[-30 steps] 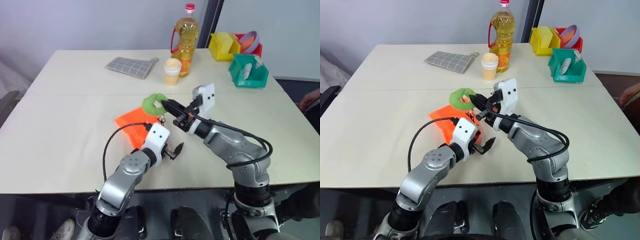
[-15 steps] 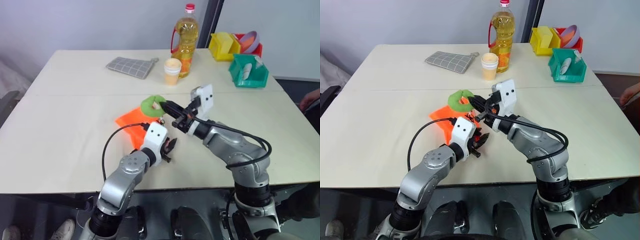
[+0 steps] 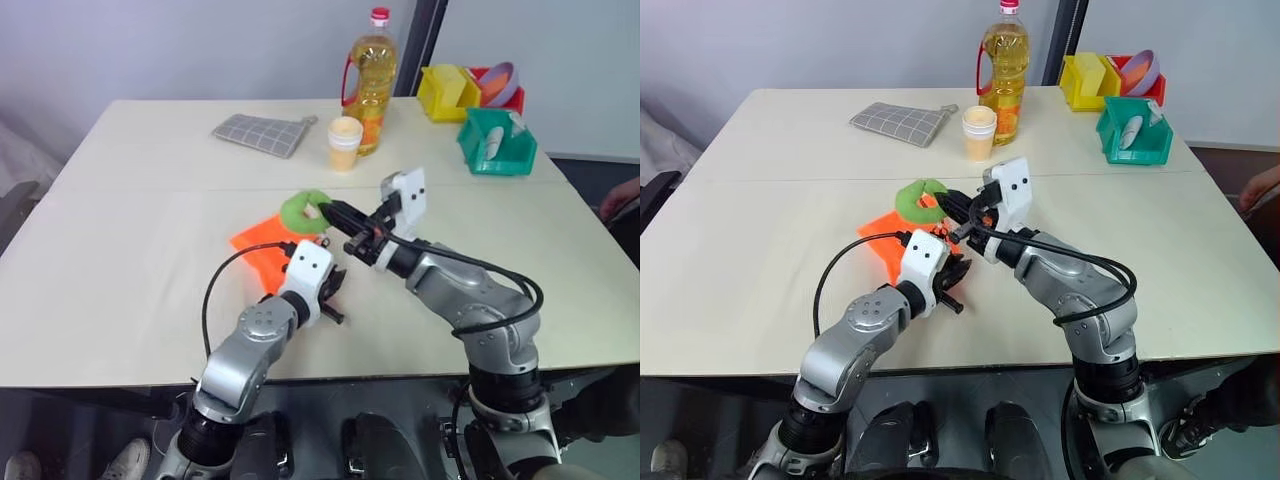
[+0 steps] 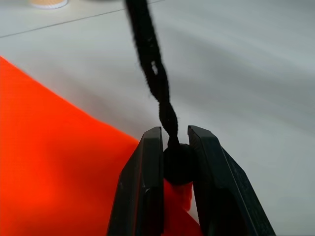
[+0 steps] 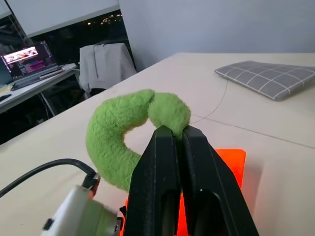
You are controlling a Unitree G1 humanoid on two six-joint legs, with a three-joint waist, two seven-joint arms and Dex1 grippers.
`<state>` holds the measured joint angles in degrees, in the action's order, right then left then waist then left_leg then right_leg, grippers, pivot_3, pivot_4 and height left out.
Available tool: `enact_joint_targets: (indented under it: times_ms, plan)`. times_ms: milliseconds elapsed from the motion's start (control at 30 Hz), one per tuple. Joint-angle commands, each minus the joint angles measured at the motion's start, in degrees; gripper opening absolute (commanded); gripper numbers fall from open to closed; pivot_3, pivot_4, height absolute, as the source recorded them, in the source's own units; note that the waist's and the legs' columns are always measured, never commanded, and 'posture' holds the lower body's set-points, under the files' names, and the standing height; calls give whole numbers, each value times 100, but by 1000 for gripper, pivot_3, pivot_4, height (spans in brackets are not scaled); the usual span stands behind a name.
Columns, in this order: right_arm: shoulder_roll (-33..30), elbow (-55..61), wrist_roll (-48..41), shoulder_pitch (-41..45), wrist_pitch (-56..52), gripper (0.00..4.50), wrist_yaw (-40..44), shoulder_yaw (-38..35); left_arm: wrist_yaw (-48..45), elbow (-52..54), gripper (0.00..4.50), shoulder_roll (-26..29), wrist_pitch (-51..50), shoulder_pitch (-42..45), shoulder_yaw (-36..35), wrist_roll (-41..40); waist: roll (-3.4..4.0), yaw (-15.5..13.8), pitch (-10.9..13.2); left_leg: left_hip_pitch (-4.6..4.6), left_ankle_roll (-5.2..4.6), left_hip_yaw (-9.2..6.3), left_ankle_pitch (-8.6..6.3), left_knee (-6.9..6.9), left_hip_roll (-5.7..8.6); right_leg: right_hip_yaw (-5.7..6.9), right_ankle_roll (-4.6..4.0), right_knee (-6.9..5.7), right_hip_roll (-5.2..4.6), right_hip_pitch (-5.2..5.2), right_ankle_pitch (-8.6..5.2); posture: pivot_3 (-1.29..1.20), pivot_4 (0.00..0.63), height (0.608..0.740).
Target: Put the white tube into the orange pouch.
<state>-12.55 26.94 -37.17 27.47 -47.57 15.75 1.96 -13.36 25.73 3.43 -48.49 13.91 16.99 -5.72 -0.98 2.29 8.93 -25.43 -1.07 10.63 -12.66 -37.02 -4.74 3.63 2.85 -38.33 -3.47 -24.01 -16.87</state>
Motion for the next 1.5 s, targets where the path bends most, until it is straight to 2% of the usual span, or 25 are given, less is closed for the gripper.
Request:
enact_joint_targets:
  times_ms: [33, 200, 500, 767, 1167, 1500]
  plan:
    - [-12, 188, 3, 129, 103, 0, 42, -17, -10, 111, 259, -22, 172, 59, -62, -69, 0, 0, 0, 0, 0, 0, 0, 0, 0, 0, 0, 0, 0, 0, 0, 0, 150, 740]
    - [-11, 180, 59, 124, 145, 0, 32, -39, -172, 140, 259, 276, 121, 141, -136, -33, 0, 0, 0, 0, 0, 0, 0, 0, 0, 0, 0, 0, 0, 0, 0, 0, 150, 740]
    - [-286, -84, 404, 10, 372, 0, -186, -564, -1774, 44, 259, 1972, 839, -6, -666, -597, 0, 13, 0, 0, 2, 2, 0, 3, -1, 0, -2, 0, -1, -3, -1, 0, 150, 740]
    - [-388, -310, 733, -173, 614, 0, -332, -834, -2817, -120, 259, 2906, 1515, -366, -849, -908, 1, 17, 0, -1, 3, 3, -1, 6, -1, -1, -4, 2, -4, -6, -2, 0, 150, 740]
    - [-356, -657, 1016, -257, 981, 0, -497, -925, -3100, -629, 259, 3291, 2132, -840, -1027, -907, 3, 20, 0, 0, 3, 4, -1, 8, -1, -2, -16, 2, -5, -5, -9, 0, 150, 740]
    - [-252, -771, 1187, -308, 1096, 0, -600, -866, -3636, -867, 259, 3650, 2414, -1210, -1364, -1293, 4, 27, 0, 2, 7, 5, 0, 15, -2, -2, -16, 2, -5, -8, -8, 0, 150, 740]
